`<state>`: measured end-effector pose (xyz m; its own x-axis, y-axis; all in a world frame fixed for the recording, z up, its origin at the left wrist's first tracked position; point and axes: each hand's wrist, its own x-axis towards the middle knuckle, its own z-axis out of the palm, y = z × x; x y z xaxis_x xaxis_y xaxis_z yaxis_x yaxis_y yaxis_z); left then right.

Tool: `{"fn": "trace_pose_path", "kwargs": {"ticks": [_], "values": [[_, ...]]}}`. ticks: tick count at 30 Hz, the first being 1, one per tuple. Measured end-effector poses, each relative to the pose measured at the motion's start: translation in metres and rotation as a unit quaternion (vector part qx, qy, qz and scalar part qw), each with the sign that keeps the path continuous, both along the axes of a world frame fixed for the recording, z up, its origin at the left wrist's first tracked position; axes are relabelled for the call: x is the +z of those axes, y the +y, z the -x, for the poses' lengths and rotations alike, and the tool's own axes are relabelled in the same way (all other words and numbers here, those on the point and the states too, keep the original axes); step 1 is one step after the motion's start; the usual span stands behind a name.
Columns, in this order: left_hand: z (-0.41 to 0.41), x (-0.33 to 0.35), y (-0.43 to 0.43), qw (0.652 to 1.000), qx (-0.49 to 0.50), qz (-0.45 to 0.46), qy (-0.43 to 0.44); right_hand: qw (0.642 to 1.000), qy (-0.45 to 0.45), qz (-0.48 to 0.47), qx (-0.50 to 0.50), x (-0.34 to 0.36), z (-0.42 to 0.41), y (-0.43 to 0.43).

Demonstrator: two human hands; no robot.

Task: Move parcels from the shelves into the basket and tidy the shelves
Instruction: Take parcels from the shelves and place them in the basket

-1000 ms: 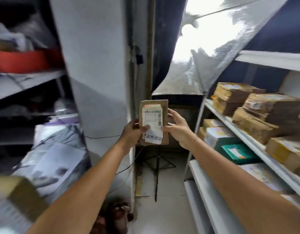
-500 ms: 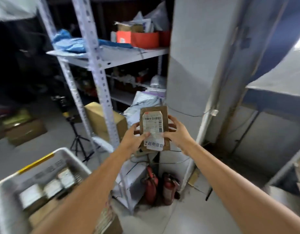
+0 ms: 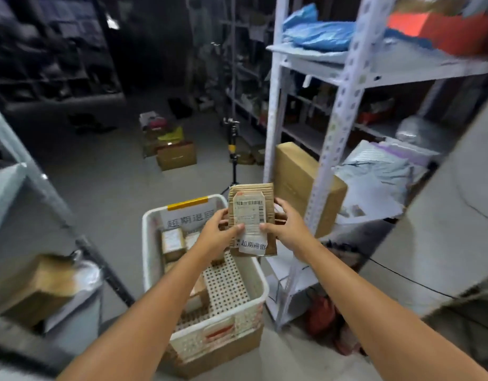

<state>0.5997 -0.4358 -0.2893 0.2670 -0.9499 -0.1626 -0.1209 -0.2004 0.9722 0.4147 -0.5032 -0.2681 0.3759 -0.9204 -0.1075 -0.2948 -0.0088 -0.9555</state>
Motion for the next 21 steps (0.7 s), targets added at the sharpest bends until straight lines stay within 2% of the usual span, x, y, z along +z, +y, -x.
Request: {"fn": "trace_pose_path", "kwargs": {"ticks": [9,21], "values": [[-0.100,-0.044,-0.016,0.997,0.058,-0.048,0.026,0.997,0.025,-0.031,0.062,-0.043,-0.109,-0.040],[-0.136,-0.134,-0.073,0.978,0.131,-0.128,0.099,0.986,0.062,-0.114,0.108,-0.134,-0.166,-0.120]]}}
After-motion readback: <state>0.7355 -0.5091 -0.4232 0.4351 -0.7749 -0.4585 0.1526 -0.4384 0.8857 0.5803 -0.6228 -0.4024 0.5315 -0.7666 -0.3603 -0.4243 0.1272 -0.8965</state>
